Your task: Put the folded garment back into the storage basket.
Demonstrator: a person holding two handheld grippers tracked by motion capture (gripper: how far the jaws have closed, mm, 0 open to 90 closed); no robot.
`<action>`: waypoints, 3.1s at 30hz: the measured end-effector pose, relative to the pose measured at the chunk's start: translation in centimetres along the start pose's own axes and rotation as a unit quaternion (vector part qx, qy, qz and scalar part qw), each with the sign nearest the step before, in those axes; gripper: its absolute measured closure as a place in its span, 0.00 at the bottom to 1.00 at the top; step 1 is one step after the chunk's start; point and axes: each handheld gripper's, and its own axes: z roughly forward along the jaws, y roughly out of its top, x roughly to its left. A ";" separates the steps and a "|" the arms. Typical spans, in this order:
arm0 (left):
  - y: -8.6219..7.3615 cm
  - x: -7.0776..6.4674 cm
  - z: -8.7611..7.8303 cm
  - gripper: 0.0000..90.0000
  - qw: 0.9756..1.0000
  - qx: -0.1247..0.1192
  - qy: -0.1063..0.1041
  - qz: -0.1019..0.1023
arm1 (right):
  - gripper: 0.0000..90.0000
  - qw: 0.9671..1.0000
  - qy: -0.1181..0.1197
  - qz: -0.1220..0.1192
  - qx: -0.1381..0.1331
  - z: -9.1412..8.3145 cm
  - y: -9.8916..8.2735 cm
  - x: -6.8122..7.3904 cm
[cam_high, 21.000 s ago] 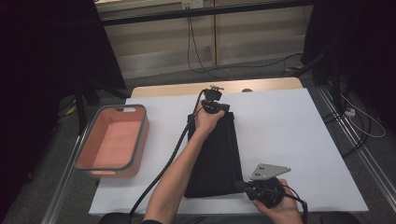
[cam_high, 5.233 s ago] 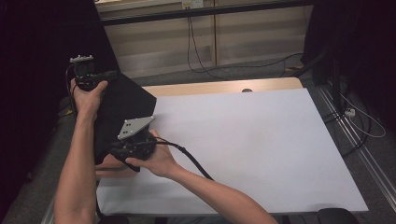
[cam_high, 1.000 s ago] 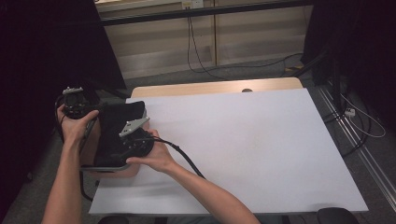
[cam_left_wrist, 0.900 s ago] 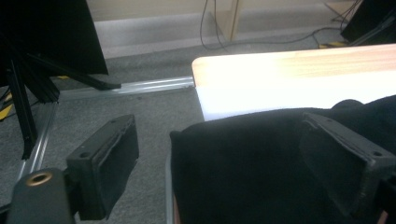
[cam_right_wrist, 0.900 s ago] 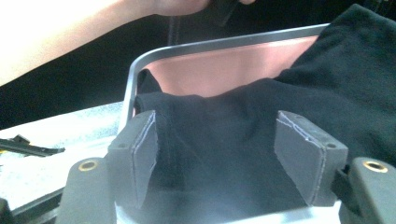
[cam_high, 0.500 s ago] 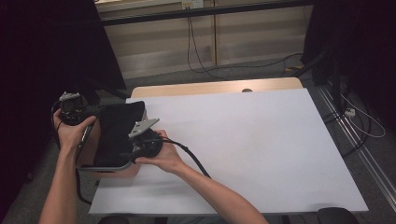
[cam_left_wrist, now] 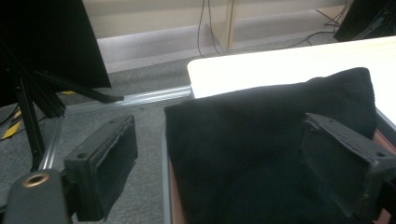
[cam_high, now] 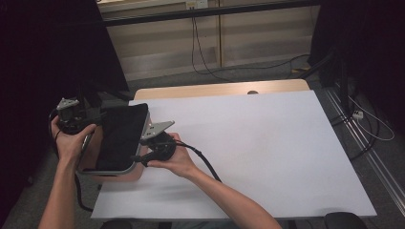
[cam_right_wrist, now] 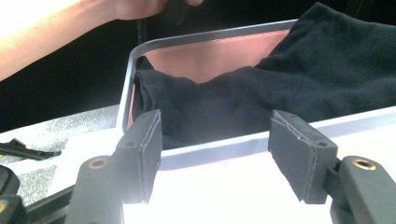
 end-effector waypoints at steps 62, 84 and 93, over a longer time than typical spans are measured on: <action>-6.1 -11.5 -10.5 0.07 0.994 -0.062 -0.083 0.024 | 0.10 0.988 -0.151 0.035 -0.005 -11.6 -5.2 -0.1; -6.5 -18.5 -7.5 0.07 0.984 -0.048 -0.158 0.065 | 0.09 0.976 -0.208 0.060 -0.014 -19.1 -9.2 -0.4; -6.3 -21.0 -6.2 0.07 0.978 -0.035 -0.185 0.090 | 0.09 0.970 -0.235 0.067 -0.009 -21.8 -10.6 -0.4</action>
